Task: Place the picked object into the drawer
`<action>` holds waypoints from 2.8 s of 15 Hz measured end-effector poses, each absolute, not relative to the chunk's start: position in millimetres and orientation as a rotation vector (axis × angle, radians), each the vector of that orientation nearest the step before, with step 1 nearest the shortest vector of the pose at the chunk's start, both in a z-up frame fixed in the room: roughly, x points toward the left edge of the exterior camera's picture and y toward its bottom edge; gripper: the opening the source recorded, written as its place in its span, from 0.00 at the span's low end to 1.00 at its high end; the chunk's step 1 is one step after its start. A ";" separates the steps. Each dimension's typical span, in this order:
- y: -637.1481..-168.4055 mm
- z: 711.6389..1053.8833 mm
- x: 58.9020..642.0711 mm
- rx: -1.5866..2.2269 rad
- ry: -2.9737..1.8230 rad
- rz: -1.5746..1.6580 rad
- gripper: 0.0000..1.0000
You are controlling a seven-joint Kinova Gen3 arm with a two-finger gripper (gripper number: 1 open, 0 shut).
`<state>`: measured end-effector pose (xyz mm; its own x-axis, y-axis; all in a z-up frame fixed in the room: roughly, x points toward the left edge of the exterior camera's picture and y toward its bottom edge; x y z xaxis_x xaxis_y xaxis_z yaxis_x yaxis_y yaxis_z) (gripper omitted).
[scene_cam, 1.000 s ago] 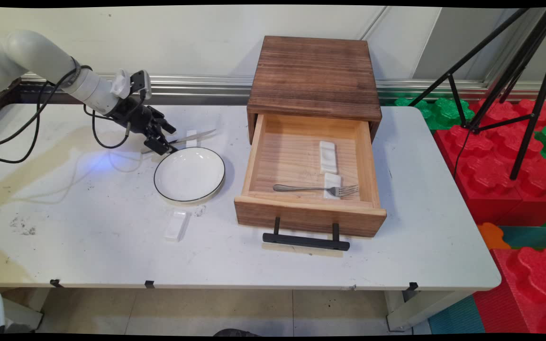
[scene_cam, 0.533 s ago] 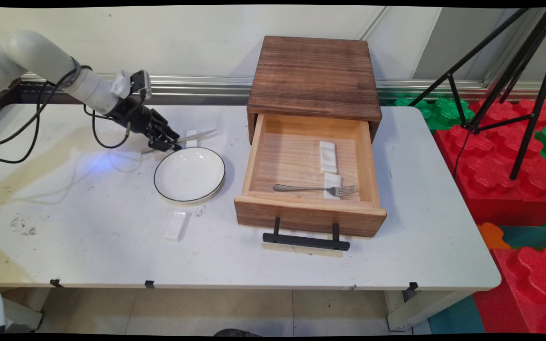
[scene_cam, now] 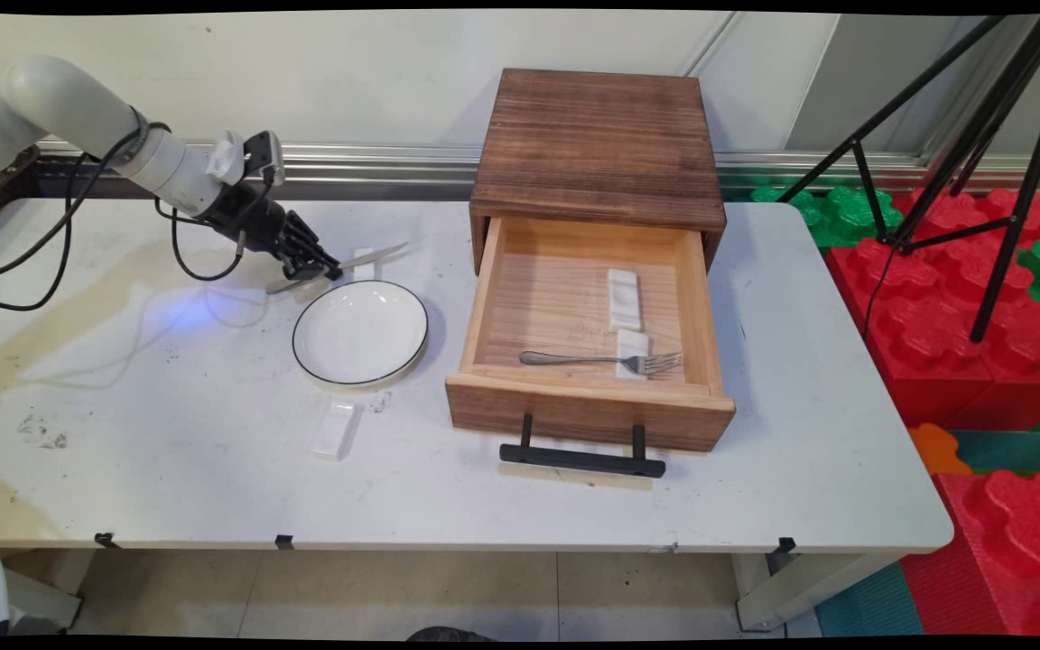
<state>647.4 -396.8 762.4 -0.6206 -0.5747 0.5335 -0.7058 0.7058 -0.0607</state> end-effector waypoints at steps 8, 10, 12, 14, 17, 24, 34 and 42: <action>-389.0 773.6 648.0 0.961 -2.429 0.369 0.00; -383.8 782.9 648.1 0.948 -2.428 0.379 0.00; -378.0 795.3 647.9 0.933 -2.424 0.393 0.00; -374.6 805.7 646.5 0.919 -2.419 0.404 0.00; -370.3 823.4 641.7 0.892 -2.408 0.423 0.00; -361.5 880.0 607.3 0.785 -2.339 0.460 0.00; -369.7 927.4 536.1 0.662 -2.261 0.463 0.00; -392.5 933.3 465.4 0.590 -2.256 0.439 0.00</action>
<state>465.4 -392.5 933.3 -0.6126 -0.2777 0.7400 -0.5348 0.8350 -0.1294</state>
